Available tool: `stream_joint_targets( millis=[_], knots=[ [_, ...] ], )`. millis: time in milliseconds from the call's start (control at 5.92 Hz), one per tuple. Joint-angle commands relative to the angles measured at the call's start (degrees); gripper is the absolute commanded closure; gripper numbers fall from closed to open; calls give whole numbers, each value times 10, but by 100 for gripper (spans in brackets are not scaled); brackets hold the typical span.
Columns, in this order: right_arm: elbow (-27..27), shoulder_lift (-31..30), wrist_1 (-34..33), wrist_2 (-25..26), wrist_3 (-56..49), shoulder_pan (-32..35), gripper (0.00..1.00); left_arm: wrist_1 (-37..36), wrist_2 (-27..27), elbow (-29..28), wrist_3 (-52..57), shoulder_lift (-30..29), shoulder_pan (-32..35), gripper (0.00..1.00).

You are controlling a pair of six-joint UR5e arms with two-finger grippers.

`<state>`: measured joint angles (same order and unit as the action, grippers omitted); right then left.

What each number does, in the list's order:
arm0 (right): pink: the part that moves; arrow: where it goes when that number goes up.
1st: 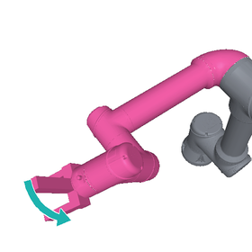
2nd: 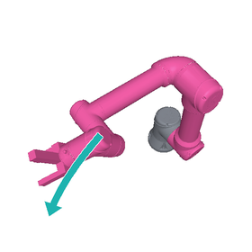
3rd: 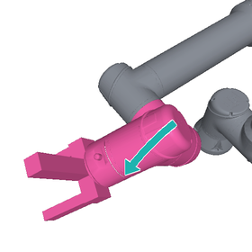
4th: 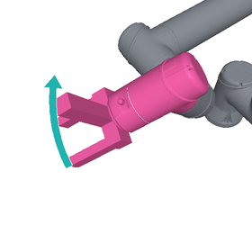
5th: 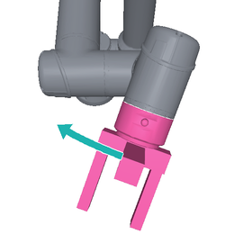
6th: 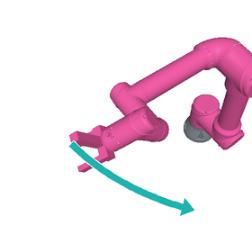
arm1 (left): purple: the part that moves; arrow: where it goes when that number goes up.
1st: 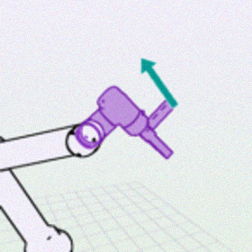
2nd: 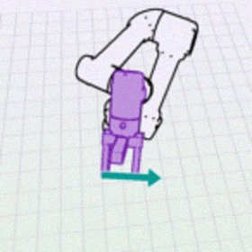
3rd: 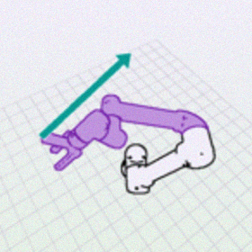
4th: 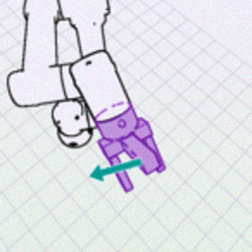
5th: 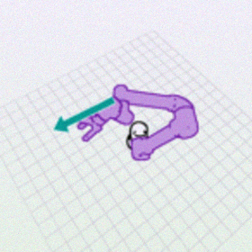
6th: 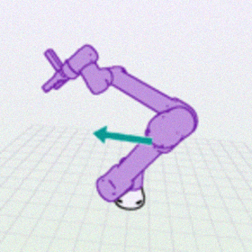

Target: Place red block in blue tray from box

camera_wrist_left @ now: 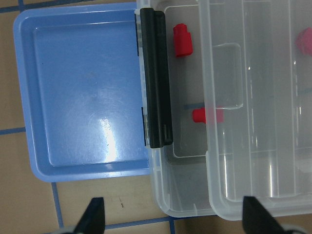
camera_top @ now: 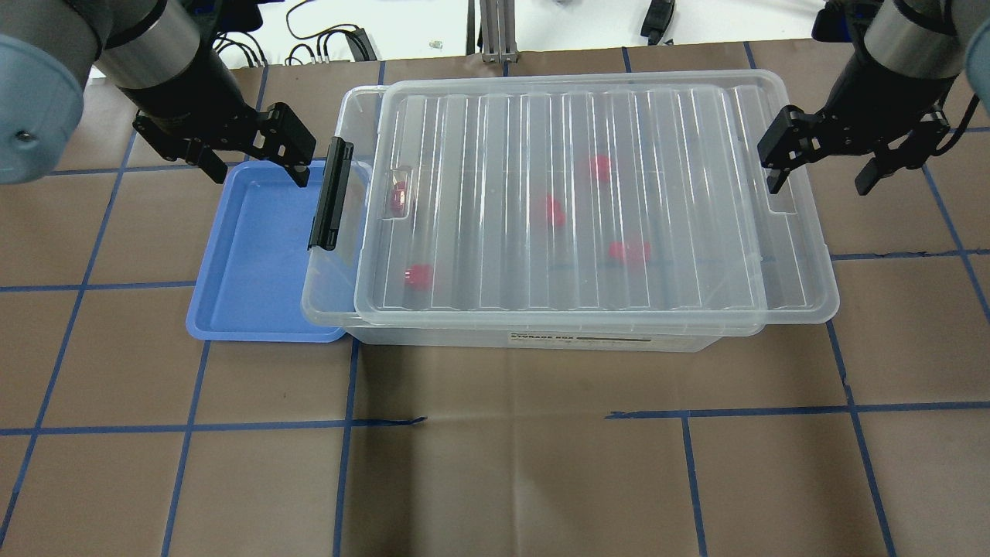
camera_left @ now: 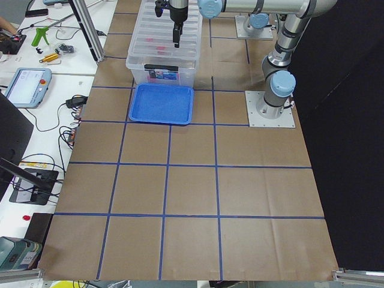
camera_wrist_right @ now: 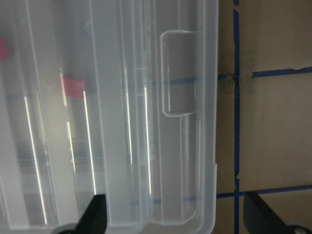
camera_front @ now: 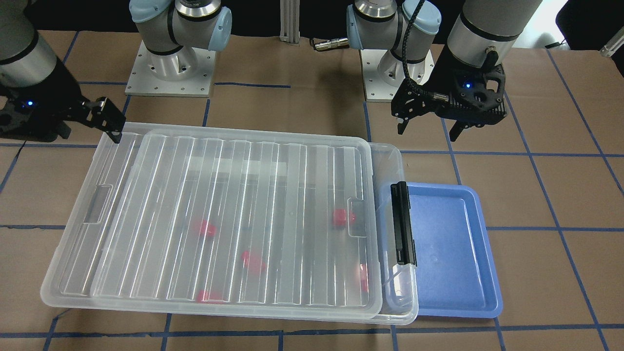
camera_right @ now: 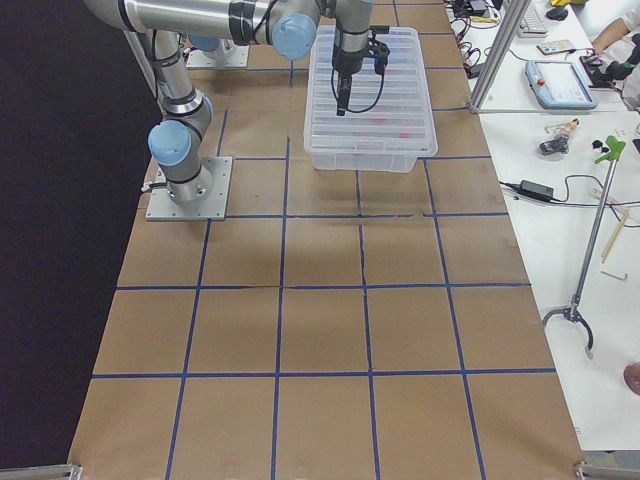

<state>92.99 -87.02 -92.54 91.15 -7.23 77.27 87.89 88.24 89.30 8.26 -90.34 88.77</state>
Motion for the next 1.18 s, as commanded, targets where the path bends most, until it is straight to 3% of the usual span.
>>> stream_joint_targets(
  millis=[0, 675, 1013],
  knots=[
    [3, 64, -72, 2, -40, -29, 0, 0, 0, 0, 0, 0, 0, 2],
    [48, 70, -77, 25, -50, -58, 0, 1, 0, 0, 22, -2, 0, 2],
    [48, 69, -73, 18, -56, -57, 0, -1, 1, 9, 164, -5, 0, 2]
  ],
)
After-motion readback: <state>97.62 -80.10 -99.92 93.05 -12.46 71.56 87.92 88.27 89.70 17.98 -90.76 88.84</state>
